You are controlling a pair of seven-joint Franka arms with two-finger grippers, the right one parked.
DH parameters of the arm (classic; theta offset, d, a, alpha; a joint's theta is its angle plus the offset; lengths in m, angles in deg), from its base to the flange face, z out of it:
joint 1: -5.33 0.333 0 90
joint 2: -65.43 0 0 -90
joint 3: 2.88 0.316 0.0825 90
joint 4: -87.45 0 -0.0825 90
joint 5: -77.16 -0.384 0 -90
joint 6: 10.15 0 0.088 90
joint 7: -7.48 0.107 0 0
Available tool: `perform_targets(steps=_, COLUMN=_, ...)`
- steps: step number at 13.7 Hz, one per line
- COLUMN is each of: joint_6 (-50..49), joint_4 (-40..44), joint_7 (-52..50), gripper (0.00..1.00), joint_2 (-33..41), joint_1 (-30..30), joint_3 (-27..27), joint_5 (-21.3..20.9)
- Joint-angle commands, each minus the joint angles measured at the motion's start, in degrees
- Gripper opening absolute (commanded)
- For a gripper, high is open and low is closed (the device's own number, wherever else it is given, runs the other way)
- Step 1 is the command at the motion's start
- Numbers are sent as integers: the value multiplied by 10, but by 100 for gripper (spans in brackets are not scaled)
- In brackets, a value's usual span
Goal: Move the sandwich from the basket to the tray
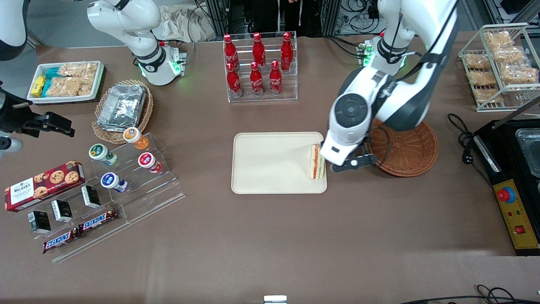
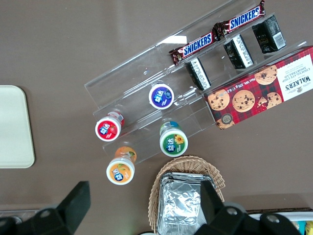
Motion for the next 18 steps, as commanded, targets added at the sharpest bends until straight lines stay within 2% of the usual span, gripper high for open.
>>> perform_targets(steps=1, joint_6=-16, joint_4=-8, joint_7=40, gripper=100, joint_2=41, joint_1=37, joint_3=-2, joint_5=17)
perform_targets(steps=5, joint_6=-16, joint_4=-2, joint_7=58, gripper=100, joint_2=48, joint_1=62, joint_3=-1, joint_5=23)
perform_targets(steps=11, joint_6=-29, joint_4=-5, joint_7=219, gripper=100, joint_2=84, joint_1=153, joint_3=1, joint_5=23)
perform_targets(steps=13, joint_6=-42, joint_4=-3, joint_7=278, gripper=100, joint_2=95, joint_1=159, joint_3=30, joint_5=26)
perform_targets(steps=15, joint_6=-48, joint_4=-2, joint_7=323, gripper=100, joint_2=113, joint_1=156, joint_3=66, joint_5=48)
perform_targets(steps=18, joint_6=-67, joint_4=17, joint_7=356, gripper=100, joint_2=123, joint_1=153, joint_3=97, joint_5=50)
